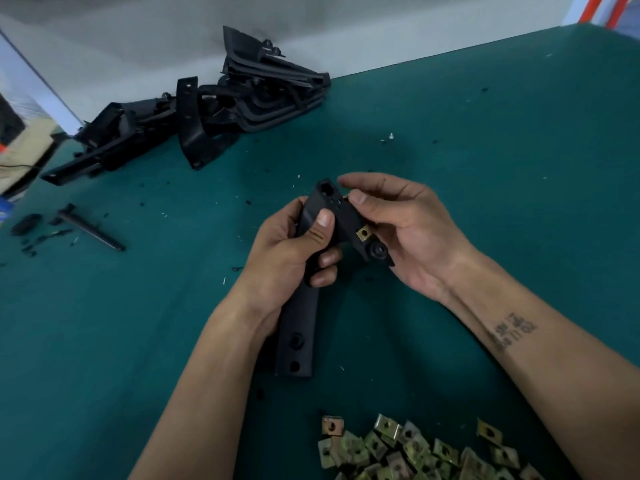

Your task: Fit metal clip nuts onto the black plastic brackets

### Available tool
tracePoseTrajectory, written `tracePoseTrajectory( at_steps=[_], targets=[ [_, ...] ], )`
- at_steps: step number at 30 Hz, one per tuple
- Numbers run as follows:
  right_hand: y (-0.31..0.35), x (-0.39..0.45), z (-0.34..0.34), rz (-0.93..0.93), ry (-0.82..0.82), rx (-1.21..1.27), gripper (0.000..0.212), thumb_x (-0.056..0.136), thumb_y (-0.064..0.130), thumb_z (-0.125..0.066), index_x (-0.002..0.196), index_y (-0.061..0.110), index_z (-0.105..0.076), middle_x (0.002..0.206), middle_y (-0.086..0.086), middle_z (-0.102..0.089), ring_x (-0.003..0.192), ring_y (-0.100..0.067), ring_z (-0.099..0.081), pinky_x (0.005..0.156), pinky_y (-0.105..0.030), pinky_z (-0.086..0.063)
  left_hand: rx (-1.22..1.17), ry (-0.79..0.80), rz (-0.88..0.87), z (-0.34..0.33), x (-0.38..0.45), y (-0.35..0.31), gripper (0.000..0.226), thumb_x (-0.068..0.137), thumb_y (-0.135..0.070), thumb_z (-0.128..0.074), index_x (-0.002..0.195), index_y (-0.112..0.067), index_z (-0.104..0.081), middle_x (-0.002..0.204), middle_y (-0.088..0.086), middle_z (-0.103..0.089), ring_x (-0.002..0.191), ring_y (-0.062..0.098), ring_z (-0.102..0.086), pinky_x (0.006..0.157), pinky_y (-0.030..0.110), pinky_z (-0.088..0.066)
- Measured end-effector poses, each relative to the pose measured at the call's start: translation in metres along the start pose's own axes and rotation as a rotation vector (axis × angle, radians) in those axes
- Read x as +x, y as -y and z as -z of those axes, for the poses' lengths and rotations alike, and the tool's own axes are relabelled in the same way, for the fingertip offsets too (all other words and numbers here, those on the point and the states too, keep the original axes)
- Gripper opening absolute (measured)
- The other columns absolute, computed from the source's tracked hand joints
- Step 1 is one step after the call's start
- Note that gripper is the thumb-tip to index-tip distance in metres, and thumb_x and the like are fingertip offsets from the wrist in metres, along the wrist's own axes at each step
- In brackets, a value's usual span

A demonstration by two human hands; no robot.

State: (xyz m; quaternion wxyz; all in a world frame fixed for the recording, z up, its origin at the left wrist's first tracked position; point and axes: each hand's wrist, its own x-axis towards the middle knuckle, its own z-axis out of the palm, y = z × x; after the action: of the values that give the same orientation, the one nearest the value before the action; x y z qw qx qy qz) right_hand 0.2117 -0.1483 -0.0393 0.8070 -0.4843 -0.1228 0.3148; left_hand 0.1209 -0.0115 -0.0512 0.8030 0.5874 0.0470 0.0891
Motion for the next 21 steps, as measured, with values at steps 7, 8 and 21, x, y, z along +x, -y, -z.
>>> tracePoseTrajectory(
  at_steps=[7, 8, 21],
  targets=[
    [-0.0010, 0.0027, 0.0020, 0.017, -0.087, 0.080, 0.007, 0.083, 0.005, -0.071, 0.089, 0.002, -0.070, 0.074, -0.007, -0.072, 0.063, -0.014, -0.066, 0.063, -0.023, -0.058, -0.002, 0.003, 0.009, 0.0013, 0.0005, 0.0029, 0.014, 0.097, -0.017, -0.057, 0.103, -0.007, -0.049, 0.086, 0.006, -0.052, 0.056, 0.011, -0.041, 0.043, 0.020, -0.034],
    [-0.0015, 0.0023, 0.0021, 0.011, -0.072, 0.065, 0.011, 0.080, 0.007, -0.073, 0.089, 0.001, -0.071, 0.076, -0.009, -0.073, 0.065, -0.016, -0.068, 0.064, -0.026, -0.060, -0.004, 0.004, 0.010, 0.0016, 0.0005, 0.0030, 0.014, 0.097, -0.017, -0.057, 0.101, -0.007, -0.049, 0.085, 0.005, -0.052, 0.057, 0.011, -0.041, 0.043, 0.020, -0.034],
    [-0.0040, 0.0008, -0.0015, 0.059, -0.117, 0.057, 0.013, 0.078, 0.004, -0.075, 0.089, -0.002, -0.074, 0.076, -0.013, -0.072, 0.064, -0.019, -0.067, 0.066, -0.031, -0.061, -0.009, -0.014, 0.023, 0.0011, 0.0004, 0.0032, 0.016, 0.097, -0.018, -0.059, 0.103, -0.008, -0.050, 0.084, 0.007, -0.044, 0.056, 0.011, -0.040, 0.043, 0.020, -0.034]
  ],
)
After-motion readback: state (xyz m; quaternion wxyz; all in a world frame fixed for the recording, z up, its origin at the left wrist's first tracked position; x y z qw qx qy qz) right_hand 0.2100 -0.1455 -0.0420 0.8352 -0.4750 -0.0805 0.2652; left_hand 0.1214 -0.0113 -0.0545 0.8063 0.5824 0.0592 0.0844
